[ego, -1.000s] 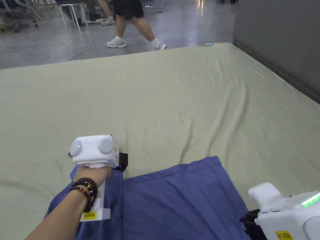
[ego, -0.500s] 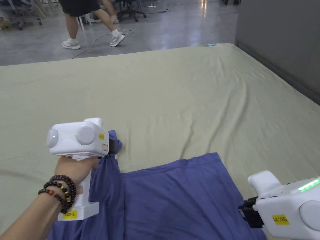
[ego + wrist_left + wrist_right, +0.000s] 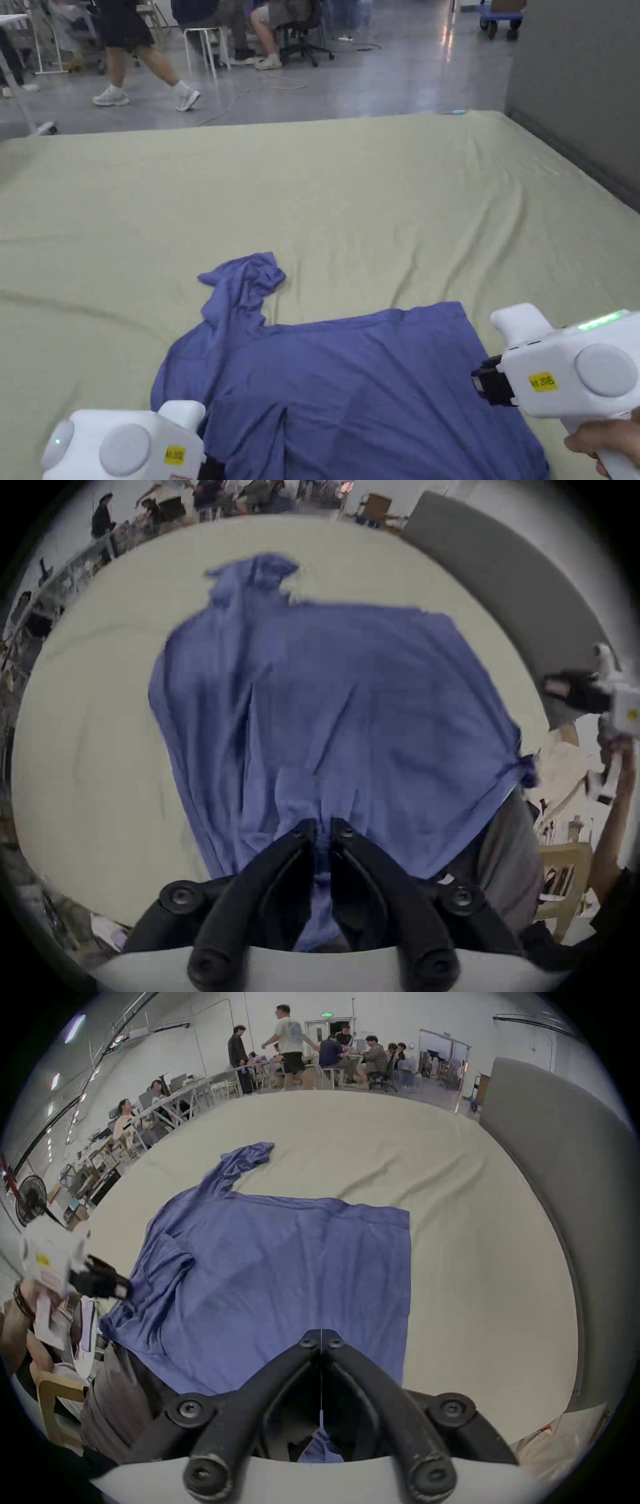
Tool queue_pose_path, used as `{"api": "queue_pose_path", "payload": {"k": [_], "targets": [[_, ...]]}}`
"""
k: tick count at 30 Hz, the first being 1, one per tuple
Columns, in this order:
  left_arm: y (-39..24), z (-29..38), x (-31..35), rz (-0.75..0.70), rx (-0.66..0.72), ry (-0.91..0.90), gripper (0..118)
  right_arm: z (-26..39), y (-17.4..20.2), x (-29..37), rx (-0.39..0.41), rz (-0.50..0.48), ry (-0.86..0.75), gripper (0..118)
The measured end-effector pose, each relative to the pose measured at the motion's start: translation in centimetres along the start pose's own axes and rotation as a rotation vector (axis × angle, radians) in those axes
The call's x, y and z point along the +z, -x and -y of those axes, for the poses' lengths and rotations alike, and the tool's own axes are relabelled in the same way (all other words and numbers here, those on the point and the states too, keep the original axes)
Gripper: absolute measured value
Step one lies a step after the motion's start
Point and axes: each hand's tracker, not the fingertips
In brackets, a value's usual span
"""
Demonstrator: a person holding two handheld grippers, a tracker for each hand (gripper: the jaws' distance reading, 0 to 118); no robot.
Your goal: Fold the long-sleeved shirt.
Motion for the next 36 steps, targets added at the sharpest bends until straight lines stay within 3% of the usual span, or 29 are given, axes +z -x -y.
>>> {"api": "queue_pose_path", "payload": {"k": [2,3,5,6,10,12,13,14,15,20,23,24,30,31,32,33,34,35,36], "targets": [[0.6,0.6,0.0,0.066,0.011,-0.049,8,0.2,0.7,0.3,0.006,0.011,0.002,0],[0.8,0.5,0.8,0.076,0.03,-0.085,30,0.2,0.9,0.5,0.019,0.01,0.001,0],[1.1,-0.3,3.6,0.097,0.047,-0.169,95,-0.1,1.1,1.1,0.03,0.005,-0.003,0],[1.2,-0.7,5.1,0.111,0.045,-0.211,112,-0.3,1.3,1.3,0.033,0.005,-0.009,0],[1.0,-2.7,10.5,0.07,0.056,-0.436,115,-1.0,1.9,1.6,0.049,0.021,-0.035,0],[1.4,-4.2,11.0,-0.042,0.042,-0.434,109,-1.1,2.2,1.5,0.052,0.021,-0.04,0],[1.8,-5.2,10.9,-0.106,0.027,-0.436,87,-1.1,2.3,1.5,0.05,0.012,-0.042,0],[2.3,-6.3,10.2,-0.151,0.019,-0.436,38,-1.0,2.4,1.5,0.047,-0.002,-0.043,0],[2.8,-7.2,9.3,-0.198,0.042,-0.425,0,-1.0,2.5,1.4,0.046,-0.013,-0.043,0],[6.8,-13.6,5.2,-0.231,0.118,-0.423,2,-0.7,2.5,0.6,0.07,-0.026,-0.016,0],[8.5,-16.1,1.7,-0.264,0.161,-0.346,98,-0.8,1.9,-0.2,0.074,-0.024,0.012,0],[9.1,-16.5,0.7,-0.25,0.18,-0.342,105,-1.0,1.6,-0.6,0.075,-0.023,0.022,0],[10.8,-18.1,-4.5,-0.309,0.228,-0.232,96,-3.5,-1.2,-3.6,-0.008,-0.022,0.04,0],[10.8,-18.0,-4.9,-0.33,0.227,-0.214,83,-4.4,-1.6,-4.5,-0.021,-0.01,0.039,0],[10.6,-18.1,-5.3,-0.345,0.231,-0.205,61,-5.5,-1.9,-5.3,-0.014,0.05,0.035,0],[10.4,-18.1,-5.4,-0.336,0.227,-0.21,50,-6.5,-2.1,-6.2,0.017,0.088,0.029,0],[9.8,-18.1,-5.3,-0.357,0.203,-0.219,29,-7.7,-2.6,-7.3,0.044,0.107,0.023,0],[9.4,-18.1,-4.9,-0.379,0.17,-0.224,0,-9.0,-3.1,-8.4,0.046,0.125,0.025,0],[8.8,-18.1,-4.6,-0.37,0.142,-0.223,0,-10.3,-3.7,-9.3,0.033,0.141,0.024,0]]}}
